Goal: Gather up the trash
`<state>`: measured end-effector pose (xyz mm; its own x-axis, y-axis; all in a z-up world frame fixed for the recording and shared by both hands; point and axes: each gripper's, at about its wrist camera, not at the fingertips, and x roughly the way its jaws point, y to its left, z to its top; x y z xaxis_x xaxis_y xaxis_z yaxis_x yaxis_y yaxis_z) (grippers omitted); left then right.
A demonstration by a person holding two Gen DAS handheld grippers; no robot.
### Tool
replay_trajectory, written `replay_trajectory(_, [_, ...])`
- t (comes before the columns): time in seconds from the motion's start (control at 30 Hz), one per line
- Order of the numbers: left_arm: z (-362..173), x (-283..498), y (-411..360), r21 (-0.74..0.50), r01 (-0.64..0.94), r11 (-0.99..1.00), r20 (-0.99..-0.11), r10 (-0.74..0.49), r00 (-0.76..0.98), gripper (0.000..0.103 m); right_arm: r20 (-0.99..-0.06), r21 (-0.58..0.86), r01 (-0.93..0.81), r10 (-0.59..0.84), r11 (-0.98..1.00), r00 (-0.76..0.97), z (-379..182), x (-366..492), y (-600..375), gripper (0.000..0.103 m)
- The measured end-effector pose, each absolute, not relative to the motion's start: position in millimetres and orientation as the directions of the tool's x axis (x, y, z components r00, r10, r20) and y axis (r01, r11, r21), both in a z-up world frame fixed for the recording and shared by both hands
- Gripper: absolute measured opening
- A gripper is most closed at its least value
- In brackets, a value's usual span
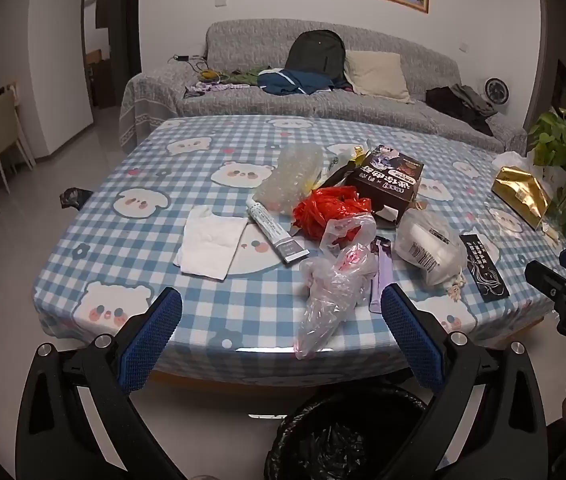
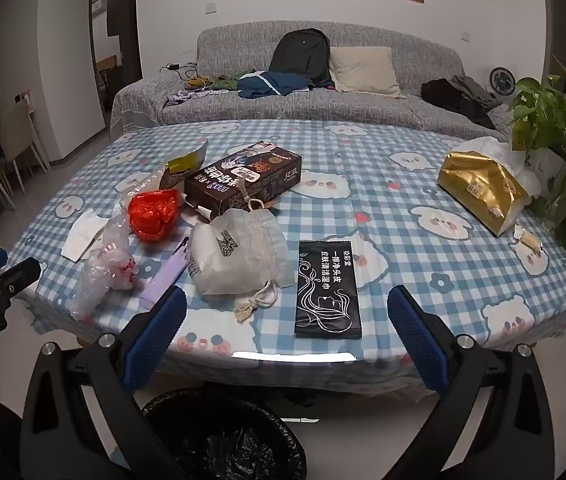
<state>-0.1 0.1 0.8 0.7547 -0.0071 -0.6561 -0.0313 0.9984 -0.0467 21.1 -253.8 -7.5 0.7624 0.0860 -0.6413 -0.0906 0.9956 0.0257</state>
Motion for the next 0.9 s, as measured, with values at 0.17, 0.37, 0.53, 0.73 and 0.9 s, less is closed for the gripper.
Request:
replay_trajectory(0.17, [-1, -1, -7, -0.018, -0.026, 1.000, -0.655, 0.007, 0.756, 0.097, -0.648, 0.019, -0.087, 0.078, 0.996, 0.758, -9, 26, -252, 0.097])
replay_trajectory(0.37, [0, -1, -5, -0.035, -0.021, 0.999, -0.658, -0.007, 0.753, 0.097, -0.653, 0.027, -0.074, 0.074, 0.997, 0.753, -10, 26, -254, 0.097])
replay_trajectory(0.53, [-1, 4, -4, -0.039, -0.019, 0.999, -0.663, -0.012, 0.749, 0.097, -0.655, 0.040, -0.071, 0.080, 0.997, 0.751, -12, 28, -258, 0.097])
replay_trajectory(0.73, [0, 4, -6, -0.024, -0.021, 0.999, -0.662, -0.001, 0.749, 0.097, -0.653, 0.046, -0.065, 0.079, 0.997, 0.753, -12, 29, -260, 0.097])
replay_trajectory(0.9, [1, 4, -1, -0.038, -0.027, 0.999, -0.663, -0.005, 0.749, 0.097, -0.654, 0.042, -0.065, 0.077, 0.997, 0.753, -11, 29, -259, 0.097])
